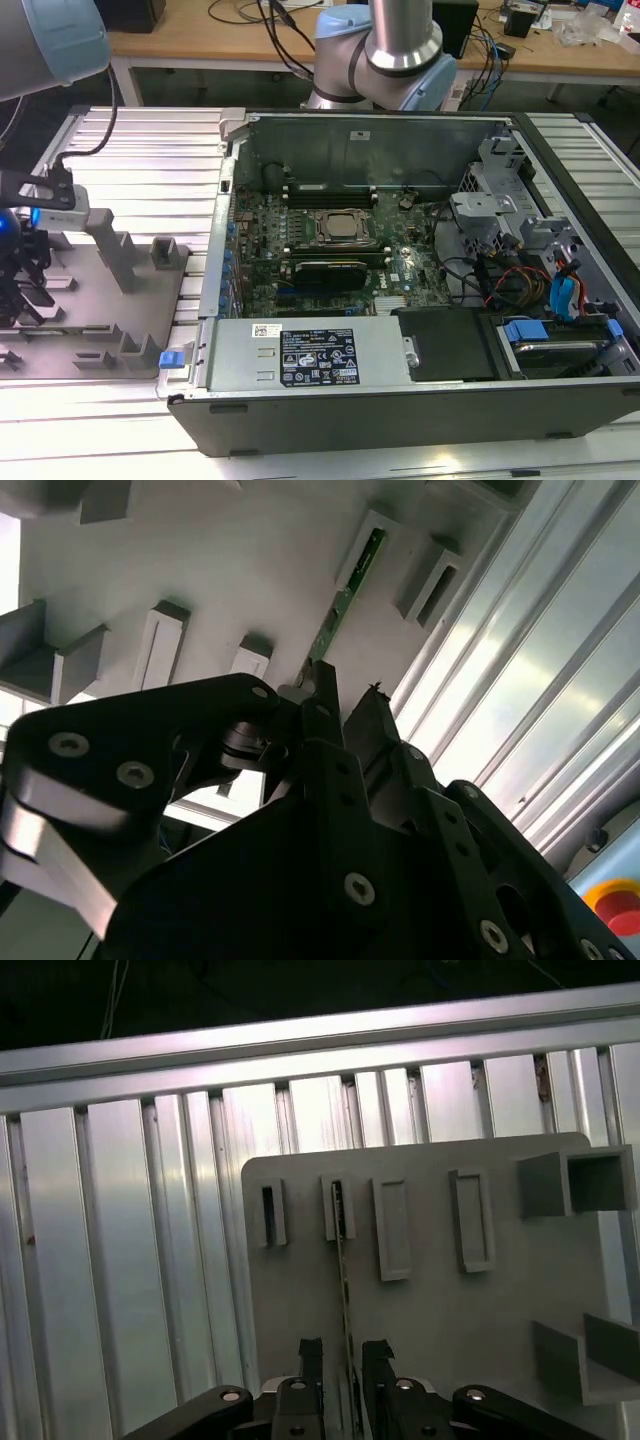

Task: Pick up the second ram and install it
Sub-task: 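Pick up the second ram and move it above second insertion slot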

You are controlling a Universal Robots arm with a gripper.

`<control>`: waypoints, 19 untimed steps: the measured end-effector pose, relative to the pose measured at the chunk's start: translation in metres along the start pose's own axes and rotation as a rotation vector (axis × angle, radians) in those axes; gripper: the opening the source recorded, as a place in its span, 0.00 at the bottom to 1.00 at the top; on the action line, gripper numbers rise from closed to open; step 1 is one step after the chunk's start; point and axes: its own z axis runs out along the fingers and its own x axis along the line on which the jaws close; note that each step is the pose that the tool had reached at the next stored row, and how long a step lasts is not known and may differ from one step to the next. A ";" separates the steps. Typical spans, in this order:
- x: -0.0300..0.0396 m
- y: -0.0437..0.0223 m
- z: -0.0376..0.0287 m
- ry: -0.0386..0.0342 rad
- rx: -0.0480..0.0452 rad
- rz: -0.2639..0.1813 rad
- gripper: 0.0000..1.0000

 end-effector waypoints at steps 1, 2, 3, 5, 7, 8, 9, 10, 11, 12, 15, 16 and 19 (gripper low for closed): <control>0.0002 -0.0001 0.0030 0.0000 0.0000 -0.001 0.30; 0.0003 -0.0002 0.0044 0.0000 0.0000 -0.001 0.30; 0.0004 -0.0002 0.0065 0.0000 0.0000 -0.002 0.30; 0.0005 -0.0004 0.0111 0.0001 0.0000 -0.004 0.30; 0.0006 -0.0006 0.0186 0.0009 -0.0004 -0.028 0.30; 0.0007 -0.0008 0.0215 0.0017 -0.0007 -0.057 0.30; 0.0006 -0.0009 0.0243 0.0021 -0.0009 -0.068 0.30; 0.0005 -0.0009 0.0275 0.0021 -0.0009 -0.071 0.30; -0.0001 -0.0009 0.0317 0.0022 -0.0009 -0.074 0.30; -0.0006 -0.0008 0.0339 0.0023 -0.0010 -0.077 0.30; -0.0024 -0.0002 0.0387 0.0029 -0.0012 -0.094 0.30; -0.0024 0.0000 0.0403 0.0030 -0.0013 -0.098 0.30; -0.0023 0.0007 0.0461 0.0032 -0.0015 -0.099 0.30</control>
